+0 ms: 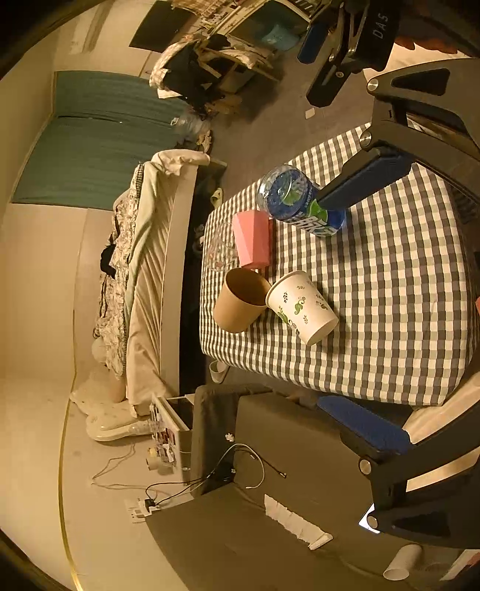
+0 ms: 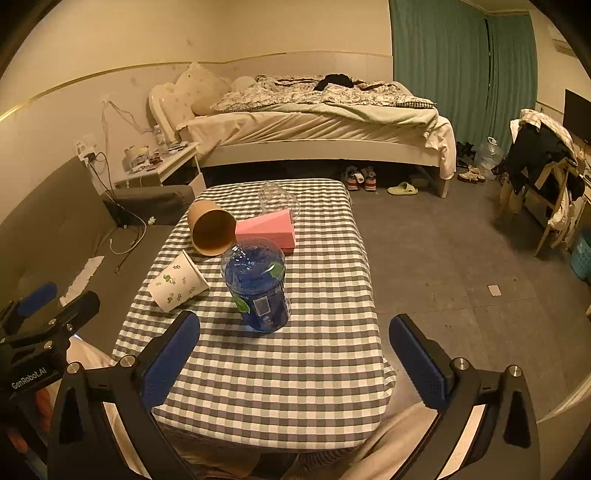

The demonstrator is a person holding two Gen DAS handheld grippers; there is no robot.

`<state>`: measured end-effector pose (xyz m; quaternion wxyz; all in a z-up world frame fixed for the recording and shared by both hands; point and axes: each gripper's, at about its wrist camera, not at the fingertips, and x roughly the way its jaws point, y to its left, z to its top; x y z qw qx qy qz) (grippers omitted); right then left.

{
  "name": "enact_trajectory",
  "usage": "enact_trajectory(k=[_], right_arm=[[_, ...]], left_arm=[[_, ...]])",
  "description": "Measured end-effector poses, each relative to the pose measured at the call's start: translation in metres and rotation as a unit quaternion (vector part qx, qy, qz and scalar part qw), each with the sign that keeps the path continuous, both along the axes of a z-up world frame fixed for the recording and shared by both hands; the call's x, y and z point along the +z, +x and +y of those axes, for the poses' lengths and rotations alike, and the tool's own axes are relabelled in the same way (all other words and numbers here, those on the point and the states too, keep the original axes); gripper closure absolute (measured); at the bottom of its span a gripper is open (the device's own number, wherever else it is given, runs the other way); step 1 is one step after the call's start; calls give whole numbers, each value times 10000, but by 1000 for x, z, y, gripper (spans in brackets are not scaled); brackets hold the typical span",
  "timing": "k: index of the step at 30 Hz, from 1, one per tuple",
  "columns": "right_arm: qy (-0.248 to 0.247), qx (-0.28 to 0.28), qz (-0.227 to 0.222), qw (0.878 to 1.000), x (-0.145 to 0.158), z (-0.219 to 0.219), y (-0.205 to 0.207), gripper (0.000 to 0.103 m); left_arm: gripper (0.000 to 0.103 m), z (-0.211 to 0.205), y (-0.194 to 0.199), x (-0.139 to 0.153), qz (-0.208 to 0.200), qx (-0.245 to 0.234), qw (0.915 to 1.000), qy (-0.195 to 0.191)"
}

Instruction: Flip cup upside down

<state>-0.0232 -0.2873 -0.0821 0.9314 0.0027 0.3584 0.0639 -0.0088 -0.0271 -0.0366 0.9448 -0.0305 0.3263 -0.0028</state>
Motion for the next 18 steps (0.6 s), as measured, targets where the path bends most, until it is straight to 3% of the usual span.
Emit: enact_trajectory(k=[18], right_arm=[[-54,-51,28,10000,-4,0,0,0]], left_arm=[[0,-4,-2,0,-32,-26,9998,169]])
